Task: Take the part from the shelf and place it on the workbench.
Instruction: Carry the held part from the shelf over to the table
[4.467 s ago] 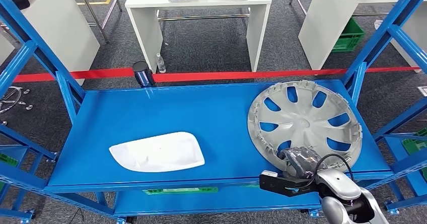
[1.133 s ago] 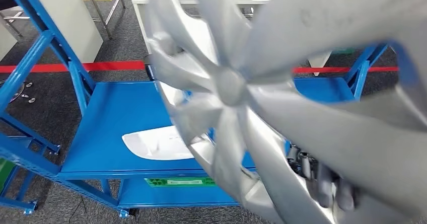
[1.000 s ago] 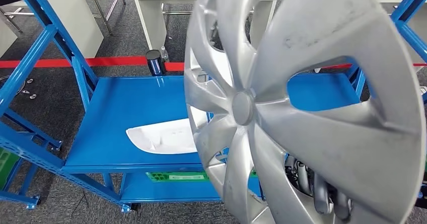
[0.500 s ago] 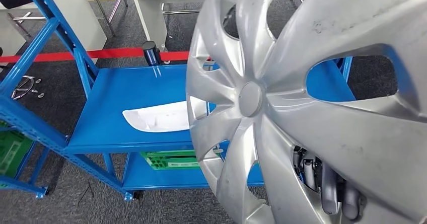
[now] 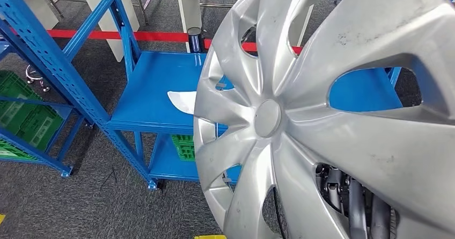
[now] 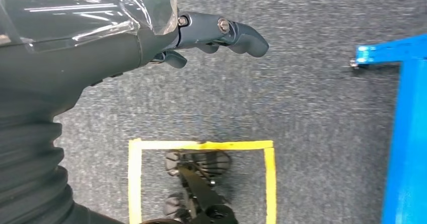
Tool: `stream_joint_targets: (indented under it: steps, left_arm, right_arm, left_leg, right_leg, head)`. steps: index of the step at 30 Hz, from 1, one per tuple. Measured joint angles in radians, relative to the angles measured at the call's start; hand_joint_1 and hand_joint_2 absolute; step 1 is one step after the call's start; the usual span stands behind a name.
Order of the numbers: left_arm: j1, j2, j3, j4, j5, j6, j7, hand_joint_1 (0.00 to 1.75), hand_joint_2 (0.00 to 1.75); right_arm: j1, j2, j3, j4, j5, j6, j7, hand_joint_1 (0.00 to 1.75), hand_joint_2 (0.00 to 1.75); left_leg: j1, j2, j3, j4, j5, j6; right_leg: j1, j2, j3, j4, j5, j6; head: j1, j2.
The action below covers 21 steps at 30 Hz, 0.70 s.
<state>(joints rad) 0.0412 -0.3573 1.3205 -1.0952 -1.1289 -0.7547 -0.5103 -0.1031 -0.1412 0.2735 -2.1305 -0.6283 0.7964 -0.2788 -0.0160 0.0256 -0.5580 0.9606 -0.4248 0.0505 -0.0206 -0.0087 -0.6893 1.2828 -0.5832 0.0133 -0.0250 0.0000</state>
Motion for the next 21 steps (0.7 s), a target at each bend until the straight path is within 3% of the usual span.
stream_joint_targets:
  steps: [1, 3, 5, 6, 8, 10, 11, 13, 14, 15, 16, 17, 18, 19, 20, 21]
  left_arm:
    - [0.0, 0.0, 0.0, 0.0, -0.001, 0.0, 0.0, 0.0, 1.75]
    - [0.0, -0.001, 0.0, 0.0, -0.001, 0.0, 0.0, 0.0, 1.75]
    - [0.0, -0.002, 0.0, 0.0, -0.001, -0.001, 0.0, 0.0, 1.75]
    - [0.0, -0.002, 0.0, -0.001, -0.001, -0.001, -0.001, 0.0, 1.75]
    - [0.001, -0.002, 0.001, -0.002, -0.002, -0.001, -0.003, 0.0, 1.75]
    - [0.004, -0.001, 0.002, -0.005, -0.01, -0.003, -0.009, 0.0, 1.75]
    - [0.005, -0.001, 0.002, -0.006, -0.016, -0.005, -0.013, 0.0, 1.75]
    - [0.007, -0.001, 0.003, -0.008, -0.028, -0.008, -0.021, 0.0, 1.75]
    - [0.007, 0.0, 0.003, -0.009, -0.033, -0.009, -0.026, 0.0, 1.75]
    - [0.006, 0.0, 0.004, -0.009, -0.039, -0.009, -0.029, 0.0, 1.75]
    - [0.005, 0.0, 0.003, -0.009, -0.044, -0.009, -0.033, 0.0, 1.75]
    - [0.004, 0.0, 0.003, -0.009, -0.048, -0.008, -0.035, 0.0, 1.75]
    - [0.001, 0.001, 0.003, -0.009, -0.052, -0.007, -0.038, 0.0, 1.75]
    - [-0.002, 0.001, 0.004, -0.009, -0.055, -0.007, -0.04, 0.0, 1.75]
    - [-0.005, 0.001, 0.004, -0.009, -0.057, -0.006, -0.042, 0.0, 1.75]
    - [-0.008, 0.001, 0.005, -0.009, -0.059, -0.005, -0.044, 0.0, 1.75]
  right_arm:
    - [0.002, 0.0, 0.0, 0.0, 0.0, 0.0, 0.0, 1.61, 1.75]
    - [0.003, 0.0, 0.0, 0.0, -0.001, 0.002, 0.0, 1.61, 1.75]
    - [0.003, 0.0, 0.0, 0.0, -0.001, 0.002, 0.0, 1.61, 1.75]
    - [0.003, 0.0, 0.0, -0.001, -0.002, 0.003, 0.0, 1.61, 1.75]
    - [0.003, 0.0, 0.0, -0.002, -0.004, 0.005, 0.0, 1.61, 1.75]
    - [0.002, -0.001, -0.001, -0.002, -0.006, 0.01, -0.004, 1.61, 1.75]
    - [0.002, -0.001, -0.001, -0.002, -0.007, 0.012, -0.008, 1.61, 1.75]
    - [0.003, -0.001, -0.002, -0.002, 0.0, 0.014, -0.014, 1.61, 1.75]
    - [0.003, -0.001, -0.003, -0.002, 0.007, 0.015, -0.016, 1.61, 1.75]
    - [0.003, -0.001, -0.003, -0.002, 0.017, 0.015, -0.017, 1.61, 1.75]
    - [0.003, -0.002, -0.003, -0.002, 0.027, 0.016, -0.018, 1.61, 1.75]
    - [0.003, -0.003, -0.003, -0.002, 0.037, 0.017, -0.021, 1.61, 1.75]
    - [0.003, -0.005, -0.003, -0.002, 0.046, 0.018, -0.024, 1.61, 1.75]
    - [0.003, -0.007, -0.002, -0.002, 0.054, 0.02, -0.029, 1.61, 1.75]
    - [0.003, -0.01, -0.002, -0.002, 0.062, 0.021, -0.035, 1.61, 1.75]
    - [0.002, -0.012, -0.001, -0.002, 0.069, 0.022, -0.041, 1.61, 1.75]
  left_leg:
    - [-0.001, -0.003, -0.017, 0.003, 0.011, -0.001]
    - [-0.001, -0.007, -0.048, 0.014, 0.029, -0.004]
    - [-0.002, -0.01, -0.071, 0.028, 0.044, -0.013]
    - [-0.002, -0.011, -0.077, 0.032, 0.051, -0.018]
    - [0.0, -0.012, -0.083, 0.031, 0.067, -0.03]
    - [0.005, -0.017, -0.097, 0.049, 0.041, -0.045]
    - [0.008, -0.02, -0.108, 0.082, 0.0, -0.052]
    - [0.018, -0.022, -0.136, 0.202, -0.107, -0.067]
    - [0.022, -0.022, -0.146, 0.266, -0.139, -0.072]
    - [0.026, -0.022, -0.147, 0.311, -0.147, -0.076]
    - [0.03, -0.021, -0.13, 0.322, -0.131, -0.079]
    - [0.033, -0.019, -0.096, 0.297, -0.104, -0.081]
    - [0.035, -0.011, -0.044, 0.238, -0.08, -0.082]
    - [0.034, 0.002, 0.014, 0.159, -0.075, -0.081]
    - [0.031, 0.013, 0.062, 0.09, -0.08, -0.077]
    - [0.026, 0.02, 0.09, 0.04, -0.091, -0.069]
  right_leg:
    - [0.0, 0.0, 0.021, -0.003, 0.012, 0.009]
    - [0.001, 0.0, 0.114, -0.116, 0.049, 0.019]
    - [0.006, 0.0, 0.206, -0.257, 0.052, 0.011]
    - [0.009, 0.001, 0.225, -0.295, 0.046, 0.005]
    - [0.011, 0.001, 0.217, -0.305, 0.053, -0.007]
    - [0.006, 0.0, 0.199, -0.308, 0.074, -0.021]
    - [0.003, 0.0, 0.188, -0.309, 0.086, -0.026]
    - [0.003, -0.001, 0.162, -0.308, 0.11, -0.031]
    - [0.003, -0.003, 0.149, -0.306, 0.122, -0.031]
    - [0.003, -0.006, 0.135, -0.304, 0.133, -0.03]
    - [0.002, -0.01, 0.12, -0.301, 0.143, -0.028]
    - [0.002, -0.016, 0.106, -0.298, 0.152, -0.025]
    - [0.002, -0.021, 0.094, -0.295, 0.161, -0.021]
    - [0.002, -0.027, 0.085, -0.293, 0.169, -0.016]
    - [0.003, -0.034, 0.08, -0.292, 0.176, -0.009]
    - [0.003, -0.042, 0.078, -0.292, 0.183, -0.002]
  head:
    - [0.0, 0.0]
    - [0.0, 0.0]
    - [-0.001, 0.0]
    - [-0.001, 0.0]
    - [0.001, 0.0]
    - [0.002, 0.0]
    - [0.001, 0.0]
    - [-0.002, 0.0]
    - [-0.002, 0.0]
    - [-0.003, 0.0]
    - [-0.003, 0.0]
    - [-0.003, 0.0]
    - [-0.003, 0.0]
    - [-0.003, 0.0]
    - [-0.002, 0.0]
    - [-0.001, 0.0]
